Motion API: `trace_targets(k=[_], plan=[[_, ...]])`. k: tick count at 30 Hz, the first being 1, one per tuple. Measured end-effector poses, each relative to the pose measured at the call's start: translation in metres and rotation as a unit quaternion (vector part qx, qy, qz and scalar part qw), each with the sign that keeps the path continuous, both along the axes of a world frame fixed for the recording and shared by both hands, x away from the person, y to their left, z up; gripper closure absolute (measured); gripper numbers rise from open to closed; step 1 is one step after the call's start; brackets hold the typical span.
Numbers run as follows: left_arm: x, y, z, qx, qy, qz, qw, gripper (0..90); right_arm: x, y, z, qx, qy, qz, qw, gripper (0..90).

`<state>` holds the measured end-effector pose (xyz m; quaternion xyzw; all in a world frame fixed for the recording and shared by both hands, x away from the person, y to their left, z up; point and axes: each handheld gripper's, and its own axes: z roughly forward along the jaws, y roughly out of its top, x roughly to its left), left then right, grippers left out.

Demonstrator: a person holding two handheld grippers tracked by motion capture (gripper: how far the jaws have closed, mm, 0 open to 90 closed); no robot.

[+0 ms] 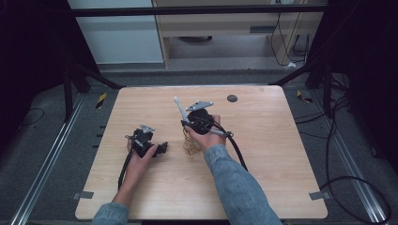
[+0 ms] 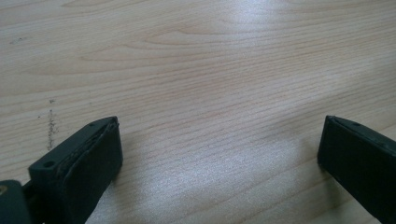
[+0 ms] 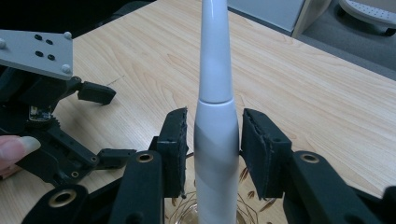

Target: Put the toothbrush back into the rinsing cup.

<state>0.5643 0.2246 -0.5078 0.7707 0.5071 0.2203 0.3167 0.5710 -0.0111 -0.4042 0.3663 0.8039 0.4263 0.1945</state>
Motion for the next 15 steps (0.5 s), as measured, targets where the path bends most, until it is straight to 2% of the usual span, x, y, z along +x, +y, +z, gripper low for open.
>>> trace_targets(k=[15], plan=[[0.0,-0.0002,-0.0001,-0.001,-0.001,0.001,1.0,0.0,-0.0044,-0.0016,0.0057,0.0,-0.006,0.002,1.0,56.3]])
